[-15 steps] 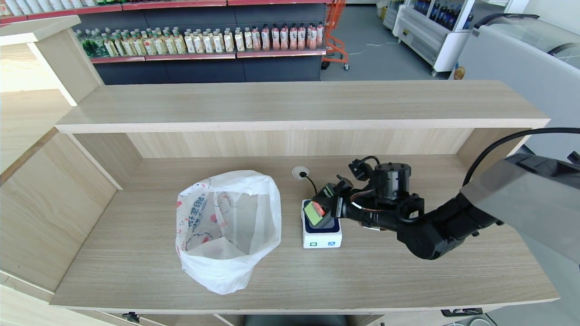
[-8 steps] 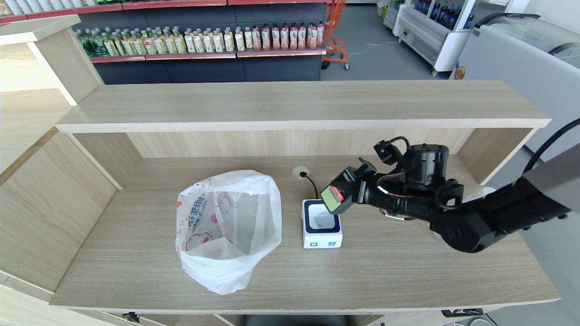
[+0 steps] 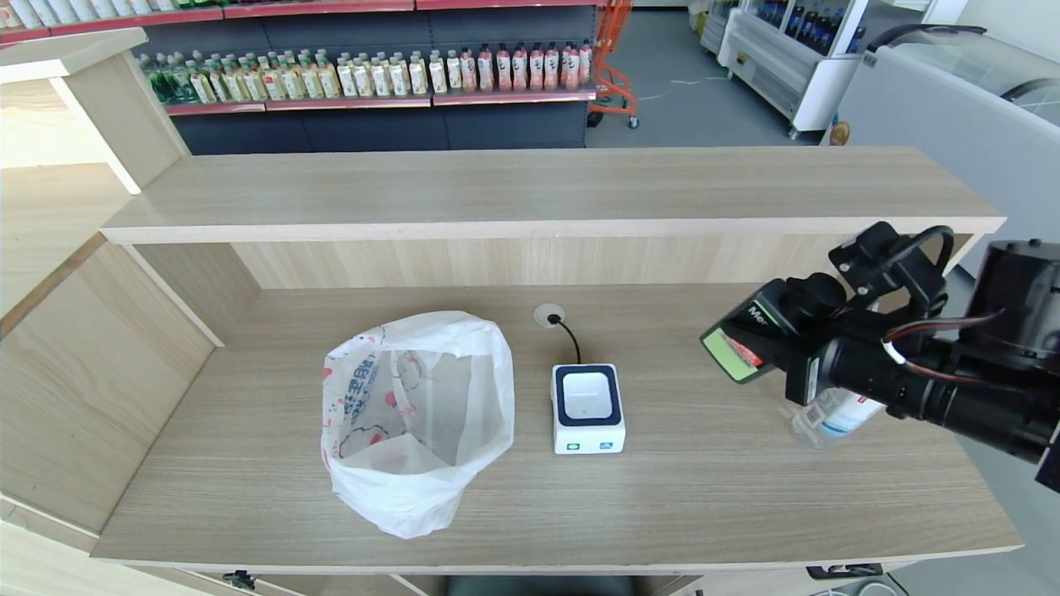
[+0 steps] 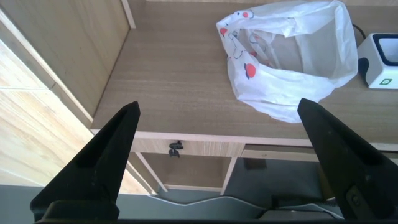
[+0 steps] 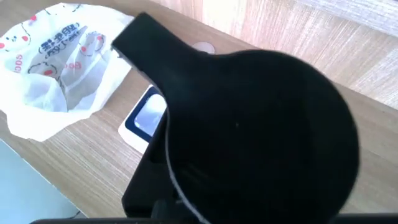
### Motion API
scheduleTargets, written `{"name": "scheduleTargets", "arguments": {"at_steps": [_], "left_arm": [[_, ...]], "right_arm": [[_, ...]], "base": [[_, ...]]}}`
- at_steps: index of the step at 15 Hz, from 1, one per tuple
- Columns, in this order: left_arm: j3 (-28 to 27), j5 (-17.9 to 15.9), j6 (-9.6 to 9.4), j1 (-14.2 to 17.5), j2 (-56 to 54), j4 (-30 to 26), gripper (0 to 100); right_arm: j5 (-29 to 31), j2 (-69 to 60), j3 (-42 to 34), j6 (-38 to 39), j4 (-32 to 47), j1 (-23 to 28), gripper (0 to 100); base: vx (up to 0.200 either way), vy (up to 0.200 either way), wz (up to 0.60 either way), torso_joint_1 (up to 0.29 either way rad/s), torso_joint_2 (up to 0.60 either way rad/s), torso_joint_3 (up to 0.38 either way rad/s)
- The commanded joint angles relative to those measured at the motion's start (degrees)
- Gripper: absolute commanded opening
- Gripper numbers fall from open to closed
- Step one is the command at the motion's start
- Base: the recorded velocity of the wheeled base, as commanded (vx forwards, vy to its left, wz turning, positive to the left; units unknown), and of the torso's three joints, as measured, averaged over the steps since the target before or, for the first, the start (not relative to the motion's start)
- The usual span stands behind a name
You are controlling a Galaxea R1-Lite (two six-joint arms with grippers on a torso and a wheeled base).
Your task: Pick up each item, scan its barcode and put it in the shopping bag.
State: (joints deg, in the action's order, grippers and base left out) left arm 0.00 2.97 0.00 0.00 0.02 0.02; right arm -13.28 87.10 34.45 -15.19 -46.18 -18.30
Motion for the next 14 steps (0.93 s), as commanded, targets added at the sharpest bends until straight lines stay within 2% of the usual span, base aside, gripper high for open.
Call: {"name": "scheduleTargets", "arguments": {"at_steps": [1, 4, 14], "left_arm": [[0.0, 0.01, 0.0, 0.0, -0.02, 0.06, 100], [0.0, 0.01, 0.0, 0.0, -0.02, 0.06, 100], [0.0, 0.01, 0.0, 0.0, -0.02, -0.02, 100]], "right_arm": [[0.53, -8.0, -6.06, -1.69, -0.32, -0.07, 0], [0.53, -9.14, -7.29, -1.69, -0.32, 0.02, 0], [0.44, -6.59, -6.94, 2.62, 0.12, -0.86, 0]], "base": [[0.0, 0.0, 0.0, 0.0, 0.0, 0.0], [0.0, 0.0, 0.0, 0.0, 0.0, 0.0], [0.0, 0.2, 0.0, 0.0, 0.0, 0.002]]}}
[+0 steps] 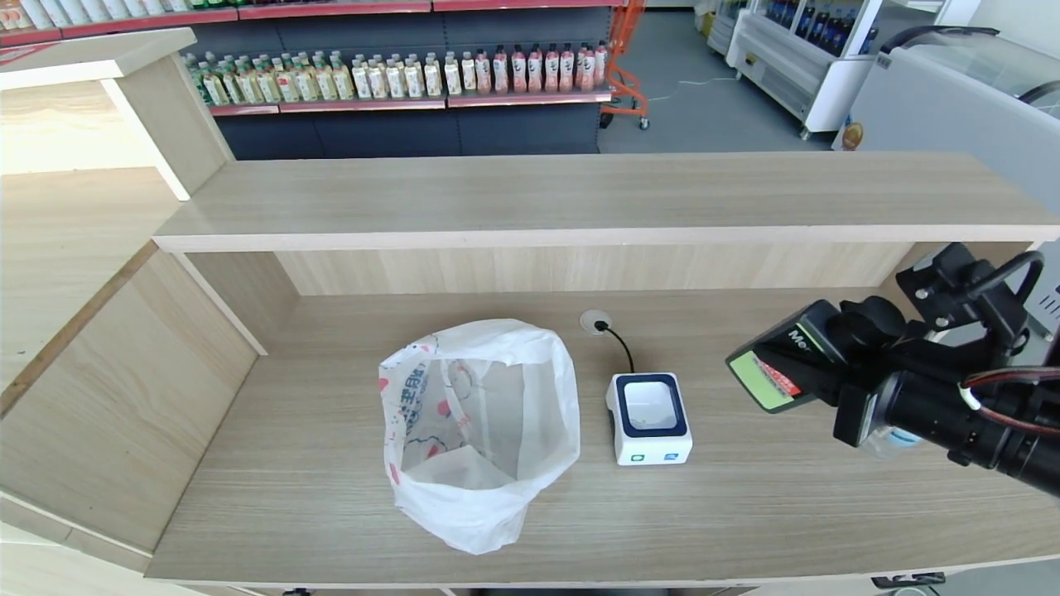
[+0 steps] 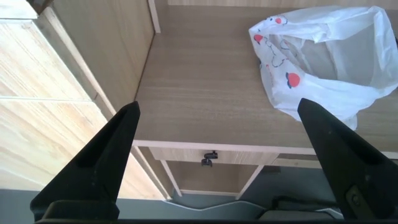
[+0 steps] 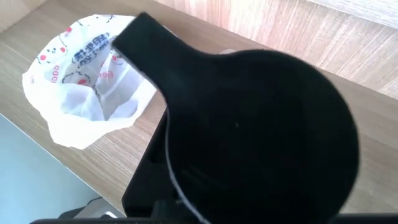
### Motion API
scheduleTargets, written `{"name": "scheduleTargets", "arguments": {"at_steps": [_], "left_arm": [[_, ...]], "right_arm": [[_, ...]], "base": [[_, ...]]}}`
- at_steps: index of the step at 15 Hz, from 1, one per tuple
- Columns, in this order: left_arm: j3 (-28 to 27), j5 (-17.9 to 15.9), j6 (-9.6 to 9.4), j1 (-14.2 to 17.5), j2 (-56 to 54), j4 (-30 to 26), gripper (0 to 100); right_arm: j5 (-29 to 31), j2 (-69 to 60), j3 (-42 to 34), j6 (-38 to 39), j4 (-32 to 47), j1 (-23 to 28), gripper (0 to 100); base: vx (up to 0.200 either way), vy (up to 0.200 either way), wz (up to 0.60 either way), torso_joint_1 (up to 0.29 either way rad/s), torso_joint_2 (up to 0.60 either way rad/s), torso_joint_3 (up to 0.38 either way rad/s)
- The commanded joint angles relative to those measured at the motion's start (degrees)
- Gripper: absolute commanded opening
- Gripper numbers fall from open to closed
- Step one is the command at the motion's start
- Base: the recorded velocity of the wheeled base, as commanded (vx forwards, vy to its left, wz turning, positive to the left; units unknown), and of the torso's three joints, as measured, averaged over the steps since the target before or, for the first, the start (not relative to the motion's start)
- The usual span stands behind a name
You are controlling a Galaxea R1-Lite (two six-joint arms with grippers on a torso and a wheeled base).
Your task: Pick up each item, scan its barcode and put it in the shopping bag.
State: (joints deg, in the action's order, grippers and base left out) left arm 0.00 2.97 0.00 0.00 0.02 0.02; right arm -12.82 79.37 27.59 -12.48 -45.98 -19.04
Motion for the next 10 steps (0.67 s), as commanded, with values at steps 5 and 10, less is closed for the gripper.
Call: {"name": "scheduleTargets", "arguments": {"at_steps": [5, 10], "left_arm": [[0.0, 0.1, -0.18, 0.0, -0.02, -0.02, 100], [0.0, 0.1, 0.09, 0.0, -0.02, 0.06, 100]], "right_arm": [[14.41, 7.73, -0.08, -0.7, 0.28, -0.82, 0], [11.86, 13.79, 8.01, 12.83, 0.19, -9.08, 0]], "base": [[0.0, 0.04, 0.0, 0.0, 0.0, 0.0], [0.0, 0.0, 0.0, 0.0, 0.0, 0.0]]}}
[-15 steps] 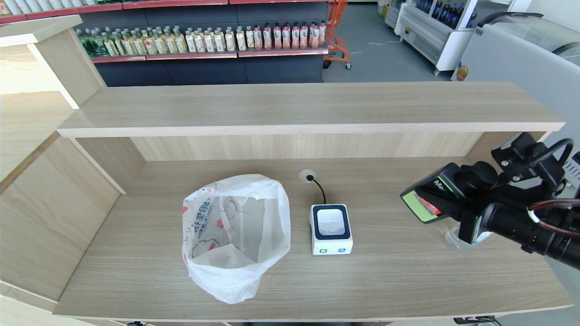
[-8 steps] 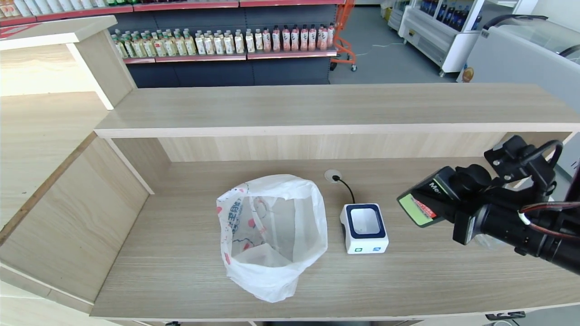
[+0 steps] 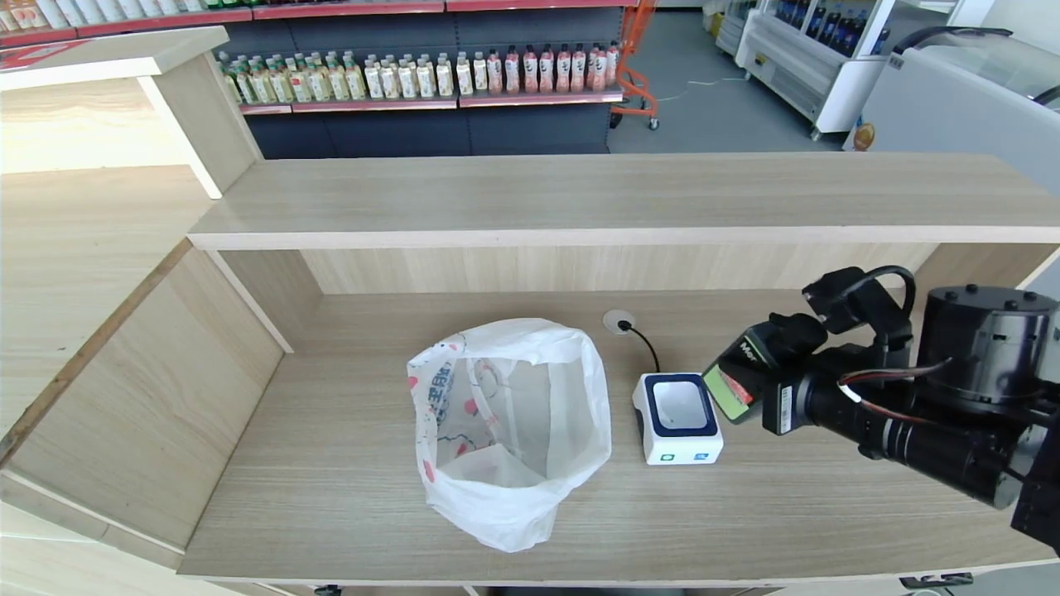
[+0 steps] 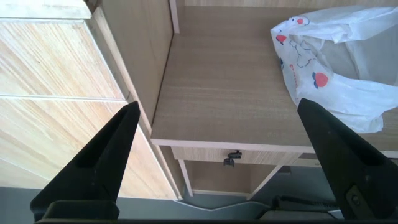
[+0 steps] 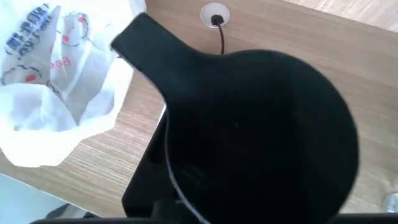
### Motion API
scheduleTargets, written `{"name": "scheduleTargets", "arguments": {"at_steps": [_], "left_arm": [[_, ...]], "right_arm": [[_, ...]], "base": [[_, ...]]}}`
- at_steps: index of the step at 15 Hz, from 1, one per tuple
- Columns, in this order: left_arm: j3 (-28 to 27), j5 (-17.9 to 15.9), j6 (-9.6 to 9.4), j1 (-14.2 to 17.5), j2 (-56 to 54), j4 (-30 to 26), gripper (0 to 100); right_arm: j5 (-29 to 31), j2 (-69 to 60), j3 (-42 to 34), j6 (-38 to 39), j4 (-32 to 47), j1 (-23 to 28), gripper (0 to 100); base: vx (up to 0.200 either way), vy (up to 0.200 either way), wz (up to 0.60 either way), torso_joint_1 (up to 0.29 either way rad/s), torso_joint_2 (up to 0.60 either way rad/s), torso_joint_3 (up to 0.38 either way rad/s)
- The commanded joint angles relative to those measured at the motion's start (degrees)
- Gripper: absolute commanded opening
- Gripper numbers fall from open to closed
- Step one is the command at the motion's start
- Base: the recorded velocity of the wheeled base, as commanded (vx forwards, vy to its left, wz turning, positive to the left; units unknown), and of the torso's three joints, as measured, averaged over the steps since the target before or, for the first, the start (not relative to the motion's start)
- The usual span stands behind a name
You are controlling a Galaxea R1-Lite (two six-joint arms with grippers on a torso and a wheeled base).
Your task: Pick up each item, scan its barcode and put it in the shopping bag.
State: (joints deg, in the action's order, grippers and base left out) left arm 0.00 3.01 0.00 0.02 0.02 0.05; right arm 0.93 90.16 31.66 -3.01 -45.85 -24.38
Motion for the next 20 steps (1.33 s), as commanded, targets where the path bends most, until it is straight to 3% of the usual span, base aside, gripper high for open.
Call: {"name": "scheduleTargets", "arguments": {"at_steps": [1, 3, 7, 10, 15, 17, 20], "left_arm": [[0.0, 0.07, 0.09, -0.02, -0.02, 0.04, 100], [0.0, -0.02, 0.09, -0.02, -0.02, 0.04, 100], [0.0, 0.07, 0.09, -0.02, -0.02, 0.04, 100], [0.0, 0.07, 0.09, -0.02, -0.02, 0.04, 100], [0.0, -0.02, 0.09, -0.02, -0.02, 0.04, 100], [0.0, -0.02, 0.09, -0.02, -0.02, 0.04, 100], [0.0, 0.07, 0.09, -0.02, -0.02, 0.04, 100]], "right_arm": [[-3.39, 3.79, 5.43, 4.77, 0.15, -4.27, 0], [-5.67, 8.54, 9.21, 4.24, -0.38, -4.89, 0], [-8.49, 12.49, 9.83, -0.5, -1.52, -7.26, 0], [-8.49, 16.98, 8.07, -2.53, -10.14, -9.9, 0], [-11.3, 21.55, 6.49, -7.71, -18.4, -7.44, 0], [-14.81, 23.13, 7.45, -7.36, -18.05, -5.85, 0], [-25.1, 26.21, 9.56, -5.34, -16.82, -4.89, 0]], "base": [[0.0, 0.0, 0.0, 0.0, 0.0, 0.0], [0.0, 0.0, 0.0, 0.0, 0.0, 0.0], [0.0, 0.0, 0.0, 0.0, 0.0, 0.0], [0.0, 0.0, 0.0, 0.0, 0.0, 0.0], [0.0, 0.0, 0.0, 0.0, 0.0, 0.0], [0.0, 0.0, 0.0, 0.0, 0.0, 0.0], [0.0, 0.0, 0.0, 0.0, 0.0, 0.0]]}}
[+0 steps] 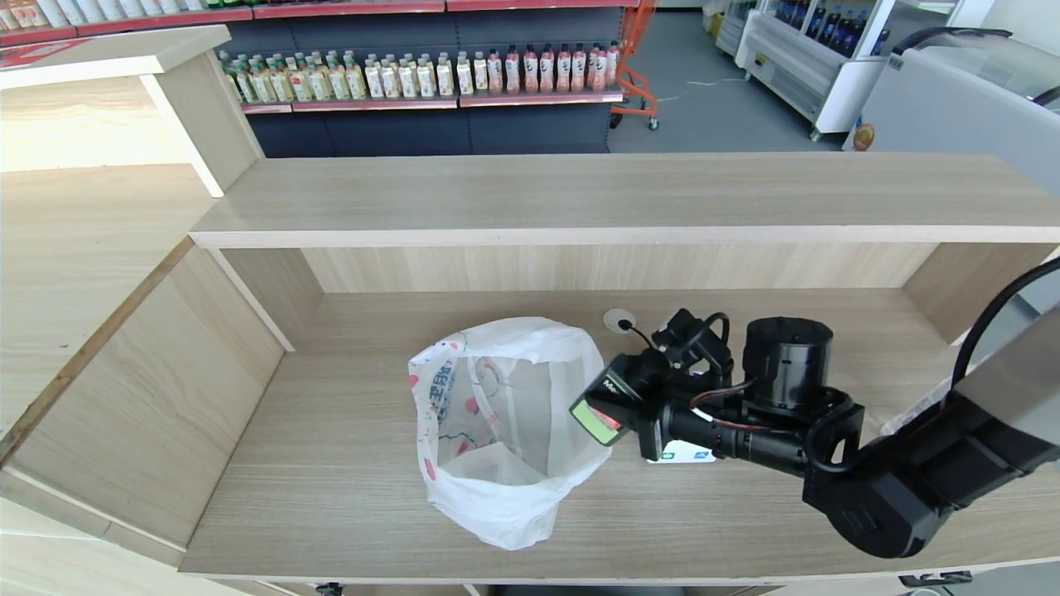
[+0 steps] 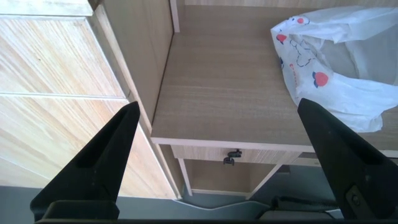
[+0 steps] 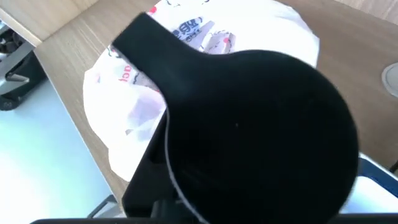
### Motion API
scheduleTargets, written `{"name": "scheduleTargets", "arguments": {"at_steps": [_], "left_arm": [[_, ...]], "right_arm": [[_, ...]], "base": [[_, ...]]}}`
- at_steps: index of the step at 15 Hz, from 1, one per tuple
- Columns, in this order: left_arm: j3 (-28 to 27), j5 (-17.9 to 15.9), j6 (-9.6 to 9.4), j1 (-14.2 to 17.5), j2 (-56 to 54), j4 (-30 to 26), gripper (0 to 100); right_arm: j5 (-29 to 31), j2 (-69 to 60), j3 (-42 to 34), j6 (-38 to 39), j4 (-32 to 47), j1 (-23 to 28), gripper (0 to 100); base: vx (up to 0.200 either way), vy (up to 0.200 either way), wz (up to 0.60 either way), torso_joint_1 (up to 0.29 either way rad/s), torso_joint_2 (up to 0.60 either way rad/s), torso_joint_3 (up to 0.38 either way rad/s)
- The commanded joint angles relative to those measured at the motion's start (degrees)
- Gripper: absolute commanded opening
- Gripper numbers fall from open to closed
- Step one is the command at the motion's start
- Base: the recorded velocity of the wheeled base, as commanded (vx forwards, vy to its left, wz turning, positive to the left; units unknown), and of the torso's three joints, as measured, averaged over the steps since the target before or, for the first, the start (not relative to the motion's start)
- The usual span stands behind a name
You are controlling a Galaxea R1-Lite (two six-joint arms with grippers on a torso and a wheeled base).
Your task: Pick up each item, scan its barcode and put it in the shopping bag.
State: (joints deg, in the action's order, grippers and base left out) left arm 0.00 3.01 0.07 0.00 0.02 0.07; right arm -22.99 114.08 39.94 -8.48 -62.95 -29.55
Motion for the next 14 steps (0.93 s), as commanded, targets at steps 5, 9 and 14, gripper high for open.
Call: {"name": "scheduleTargets", "arguments": {"at_steps": [5, 9, 14], "left_arm": [[0.0, -0.02, 0.01, 0.0, -0.02, 0.01, 100], [0.0, -0.02, 0.01, 0.0, -0.02, 0.01, 100], [0.0, 0.07, 0.01, 0.0, -0.02, 0.01, 100]], "right_arm": [[-12.34, 5.01, 2.69, -0.39, 0.46, 2.92, 0], [-16.82, 8.09, 5.5, -0.04, 0.64, 6.17, 0], [-19.28, 11.87, 11.57, 0.84, 3.01, 7.84, 0]], "base": [[0.0, 0.0, 0.0, 0.0, 0.0, 0.0], [0.0, 0.0, 0.0, 0.0, 0.0, 0.0], [0.0, 0.0, 0.0, 0.0, 0.0, 0.0]]}}
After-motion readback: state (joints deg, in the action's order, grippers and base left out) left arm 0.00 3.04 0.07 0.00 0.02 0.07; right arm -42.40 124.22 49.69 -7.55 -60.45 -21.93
